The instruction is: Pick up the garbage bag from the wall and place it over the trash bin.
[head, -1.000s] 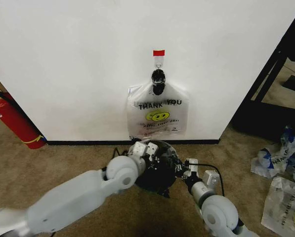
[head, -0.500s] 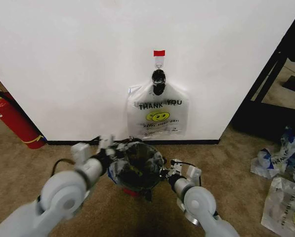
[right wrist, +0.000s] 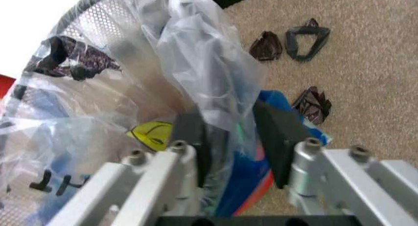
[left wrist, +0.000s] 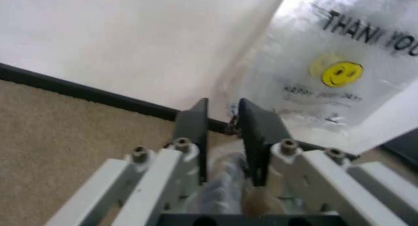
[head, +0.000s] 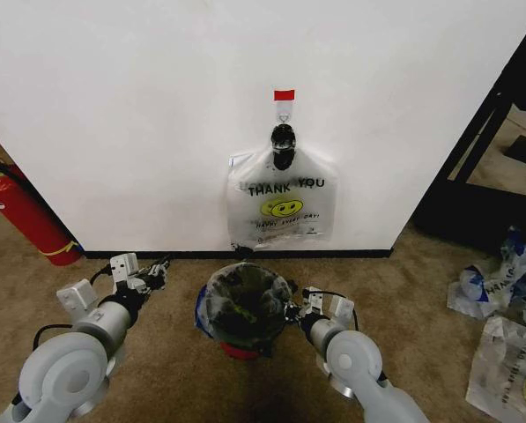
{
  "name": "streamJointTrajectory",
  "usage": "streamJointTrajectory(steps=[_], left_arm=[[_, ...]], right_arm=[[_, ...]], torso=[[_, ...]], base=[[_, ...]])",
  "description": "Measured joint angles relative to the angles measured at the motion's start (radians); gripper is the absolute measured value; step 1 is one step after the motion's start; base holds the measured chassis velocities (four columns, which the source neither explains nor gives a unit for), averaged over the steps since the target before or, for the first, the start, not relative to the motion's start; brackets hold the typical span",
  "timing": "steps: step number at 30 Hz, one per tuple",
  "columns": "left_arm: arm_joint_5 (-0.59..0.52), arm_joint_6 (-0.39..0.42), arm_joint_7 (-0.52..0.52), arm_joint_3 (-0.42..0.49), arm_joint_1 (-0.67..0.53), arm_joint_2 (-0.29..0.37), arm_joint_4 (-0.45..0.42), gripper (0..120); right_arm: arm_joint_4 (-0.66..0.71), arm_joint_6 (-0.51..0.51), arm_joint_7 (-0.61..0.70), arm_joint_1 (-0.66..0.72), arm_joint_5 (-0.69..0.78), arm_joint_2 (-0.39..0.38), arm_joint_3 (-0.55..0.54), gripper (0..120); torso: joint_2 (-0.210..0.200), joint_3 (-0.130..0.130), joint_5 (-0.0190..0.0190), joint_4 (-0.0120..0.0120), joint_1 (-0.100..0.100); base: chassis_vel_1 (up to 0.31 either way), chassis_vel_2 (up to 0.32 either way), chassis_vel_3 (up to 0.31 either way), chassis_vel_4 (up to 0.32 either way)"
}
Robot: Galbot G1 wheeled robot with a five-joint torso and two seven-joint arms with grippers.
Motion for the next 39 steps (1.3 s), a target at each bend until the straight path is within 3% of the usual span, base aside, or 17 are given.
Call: streamJointTrajectory(steps=[6,9,18,21,22,24,28,29,31,34,39], left_arm=[[0.012,0.022,-0.01,0.037,-0.017,-0.02,-0.019,52],[0.021,0.022,-0.01,0.047,-0.018,-0.024,-0.021,58],[0.137,-0.009,0.016,0.077,-0.021,-0.033,-0.006,93],[0.315,-0.126,0.08,0.078,0.007,-0.04,0.053,99],[0.315,-0.126,0.08,0.078,0.007,-0.04,0.053,99],[0.432,-0.253,0.122,0.077,0.041,-0.057,0.109,100],[0.518,-0.425,0.17,0.078,0.11,-0.099,0.169,100],[0.518,-0.425,0.17,0.078,0.11,-0.099,0.169,100],[0.593,-0.52,0.199,0.077,0.138,-0.126,0.19,100],[0.64,-0.568,0.207,0.074,0.148,-0.146,0.2,100],[0.73,-0.679,0.221,0.046,0.21,-0.205,0.191,100]], right_arm=[[0.046,0.026,-0.037,-0.059,0.021,-0.011,0.05,56],[0.067,0.042,-0.064,-0.08,0.031,-0.021,0.067,63],[0.155,0.081,-0.183,-0.182,0.046,-0.055,0.169,97],[0.19,0.202,-0.305,-0.254,-0.181,-0.056,0.226,100],[0.19,0.202,-0.305,-0.254,-0.181,-0.056,0.226,100],[0.229,0.289,-0.339,-0.314,-0.322,-0.038,0.28,100],[0.305,0.439,-0.34,-0.43,-0.493,0.006,0.346,100],[0.305,0.439,-0.34,-0.43,-0.493,0.006,0.346,100],[0.33,0.591,-0.361,-0.508,-0.656,0.037,0.382,100],[0.341,0.672,-0.377,-0.547,-0.741,0.062,0.4,100],[0.347,0.856,-0.428,-0.646,-0.906,0.176,0.447,100]], torso=[[0.0,0.0,0.0001,0.0,0.0],[0.0,0.0,0.0001,-0.0001,0.0],[0.0,0.0,0.0001,0.0002,0.0],[0.0,0.0,-0.0001,-0.0001,0.0],[0.0,0.0,-0.0001,-0.0001,0.0],[0.0,0.0,0.0002,-0.0001,0.0],[0.0,0.0,-0.0002,0.0001,0.0],[0.0,0.0,-0.0002,0.0001,0.0],[0.0,0.0,0.0001,0.0,0.0],[0.0,0.0,-0.0001,-0.0001,0.0],[0.0,0.0,-0.0003,0.0002,0.0]], base=[[0.0,0.0,0.0,0.0],[0.0,0.0,0.0,0.0],[0.0,0.0,0.0,0.0],[0.0,0.0,0.0,0.0],[0.0,0.0,0.0,0.0],[0.0,0.0,0.0,0.0],[0.0,0.0,0.0,0.0],[0.0,0.0,0.0,0.0],[0.0,0.0,0.0,0.0],[0.0,0.0,0.0,0.0],[0.0,0.0,0.0,0.0]])
